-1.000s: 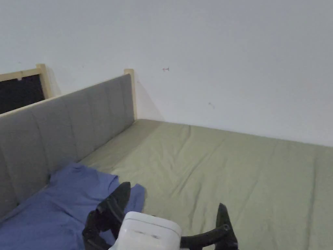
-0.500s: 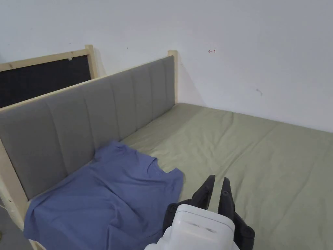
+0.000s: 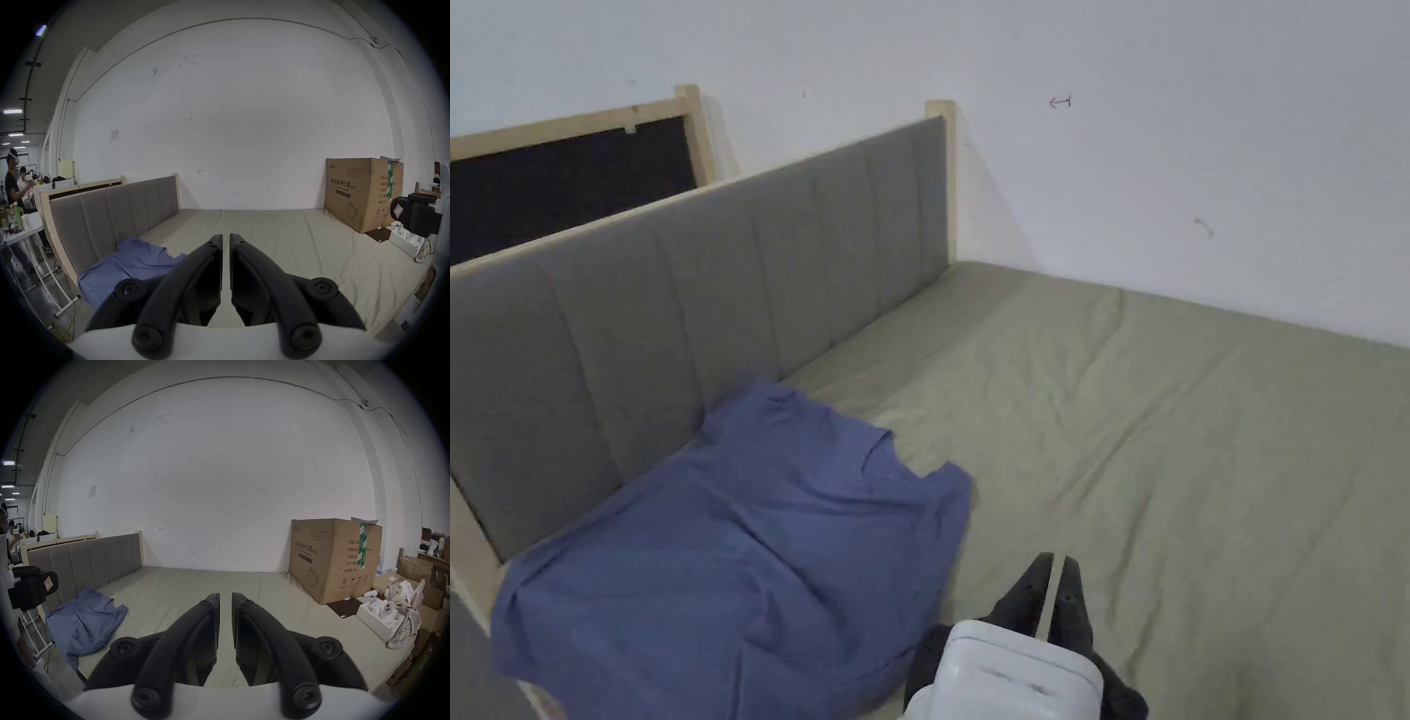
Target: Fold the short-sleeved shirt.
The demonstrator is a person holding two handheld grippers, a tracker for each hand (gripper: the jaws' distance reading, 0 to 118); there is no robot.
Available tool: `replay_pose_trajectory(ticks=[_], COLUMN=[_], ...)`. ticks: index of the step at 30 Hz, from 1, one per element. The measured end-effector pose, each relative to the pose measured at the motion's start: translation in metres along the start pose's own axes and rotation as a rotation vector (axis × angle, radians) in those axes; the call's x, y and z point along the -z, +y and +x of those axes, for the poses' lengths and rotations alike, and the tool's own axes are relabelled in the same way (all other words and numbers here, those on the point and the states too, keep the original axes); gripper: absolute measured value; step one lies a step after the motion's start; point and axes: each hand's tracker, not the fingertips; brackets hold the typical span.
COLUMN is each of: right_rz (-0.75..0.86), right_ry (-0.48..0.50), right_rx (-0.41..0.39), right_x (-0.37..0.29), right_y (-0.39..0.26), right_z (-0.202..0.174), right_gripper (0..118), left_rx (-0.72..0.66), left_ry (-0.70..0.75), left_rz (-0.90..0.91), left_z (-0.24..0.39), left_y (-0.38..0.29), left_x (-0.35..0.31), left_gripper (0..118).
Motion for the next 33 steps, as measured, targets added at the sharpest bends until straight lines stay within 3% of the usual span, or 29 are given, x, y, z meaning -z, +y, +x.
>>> replay_pose_trajectory(ticks=[5, 10, 15, 21, 22, 23, 24, 25, 27, 30, 33], right_rz=[-0.067, -0.161, -0.229, -0.283, -0.289, -0.294, -0.298, -0.304, -0.318, -0.337, -0.346], right_ry=[0.068, 0.176, 0.24, 0.287, 0.291, 0.293, 0.293, 0.291, 0.282, 0.274, 0.272], right_rx=[-0.042, -0.111, -0.112, -0.106, -0.105, -0.103, -0.099, -0.096, -0.086, -0.066, -0.07], right_x=[0.037, 0.083, 0.128, 0.169, 0.173, 0.177, 0.181, 0.185, 0.19, 0.196, 0.201], right_y=[-0.011, -0.032, -0.054, -0.079, -0.082, -0.086, -0.089, -0.092, -0.097, -0.103, -0.107], right_z=[-0.023, -0.055, -0.082, -0.105, -0.105, -0.106, -0.107, -0.107, -0.106, -0.103, -0.102], right_gripper=[12, 12, 12, 12, 12, 12, 12, 12, 12, 12, 12], left_rx=[-0.011, -0.1, -0.186, -0.109, -0.125, -0.143, -0.152, -0.164, -0.161, -0.034, -0.03], left_ry=[0.07, 0.15, 0.209, 0.181, 0.154, 0.141, 0.135, 0.115, 0.029, 0.099, 0.134], left_rz=[-0.13, -0.378, -0.57, -0.676, -0.674, -0.673, -0.683, -0.707, -0.709, -0.732, -0.773], left_z=[-0.02, -0.072, -0.121, -0.14, -0.142, -0.144, -0.145, -0.145, -0.143, -0.123, -0.131], left_y=[-0.016, -0.049, -0.088, -0.116, -0.117, -0.116, -0.114, -0.114, -0.121, -0.111, -0.124], left_x=[0.043, 0.123, 0.204, 0.291, 0.302, 0.312, 0.32, 0.329, 0.341, 0.34, 0.355], left_gripper=[6, 6, 5, 6, 14, 46, 112, 115, 110, 111, 111])
